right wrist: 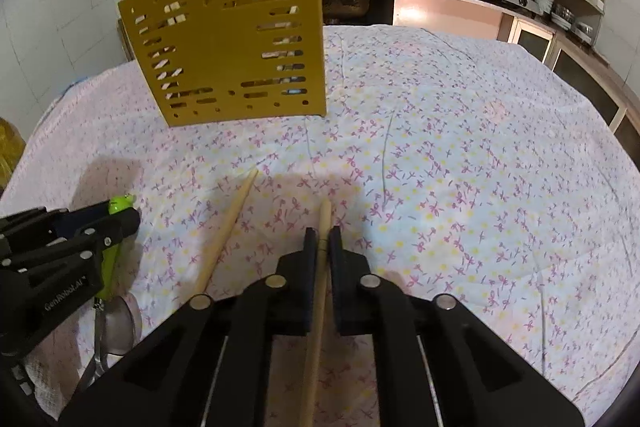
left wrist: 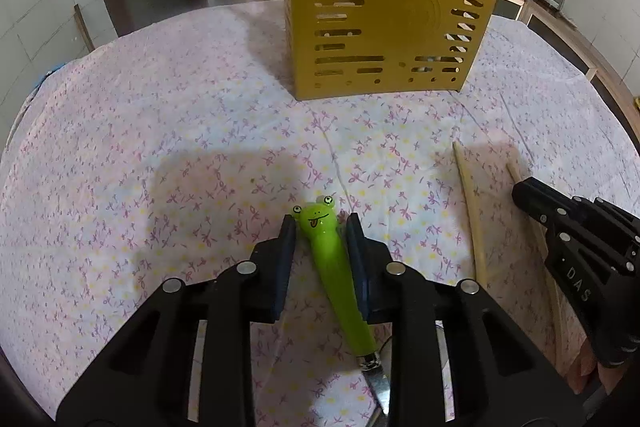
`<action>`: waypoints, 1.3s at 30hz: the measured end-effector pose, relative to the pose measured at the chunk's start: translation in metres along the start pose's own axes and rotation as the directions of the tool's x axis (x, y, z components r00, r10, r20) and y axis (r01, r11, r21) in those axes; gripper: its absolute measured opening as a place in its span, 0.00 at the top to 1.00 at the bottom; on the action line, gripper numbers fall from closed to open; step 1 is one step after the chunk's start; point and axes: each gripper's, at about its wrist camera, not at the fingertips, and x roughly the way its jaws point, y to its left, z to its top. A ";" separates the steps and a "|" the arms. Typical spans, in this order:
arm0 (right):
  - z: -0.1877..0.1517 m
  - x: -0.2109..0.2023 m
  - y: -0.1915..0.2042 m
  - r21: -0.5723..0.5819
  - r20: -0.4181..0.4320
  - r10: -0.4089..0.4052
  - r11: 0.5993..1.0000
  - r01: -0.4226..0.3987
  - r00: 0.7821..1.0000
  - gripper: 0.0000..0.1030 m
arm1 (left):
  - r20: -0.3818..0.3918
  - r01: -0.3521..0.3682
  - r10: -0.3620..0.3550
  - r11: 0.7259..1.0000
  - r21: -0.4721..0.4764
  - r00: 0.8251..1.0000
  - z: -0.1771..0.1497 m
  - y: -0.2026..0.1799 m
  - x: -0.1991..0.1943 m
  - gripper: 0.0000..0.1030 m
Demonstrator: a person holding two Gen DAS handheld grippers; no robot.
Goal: Organize utensils
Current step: 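Grasp the green frog fork with the left tool while the right tool grasps a chopstick, then carry the frog fork and chopstick up and lower them into the holder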
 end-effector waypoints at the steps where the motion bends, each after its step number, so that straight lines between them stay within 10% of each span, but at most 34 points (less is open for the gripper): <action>1: 0.000 -0.002 -0.001 0.006 0.007 0.007 1.000 -0.007 1.000 0.94 | 0.003 0.004 -0.004 1.000 0.001 1.000 0.000 0.000 -0.001 0.80; 12: 0.005 -0.063 -0.017 0.073 0.232 0.088 0.992 -0.107 0.969 0.94 | 0.152 0.007 -0.004 1.000 -0.019 0.988 -0.001 0.006 -0.054 0.82; 25: -0.012 -0.131 -0.008 0.027 0.498 0.090 0.992 -0.120 0.862 0.94 | 0.443 -0.066 0.074 0.997 -0.034 0.893 -0.031 0.016 -0.146 0.82; 39: -0.041 -0.164 -0.009 -0.011 0.606 0.078 0.996 -0.090 0.792 0.94 | 0.527 -0.058 0.069 0.998 -0.036 0.847 -0.059 0.018 -0.168 0.82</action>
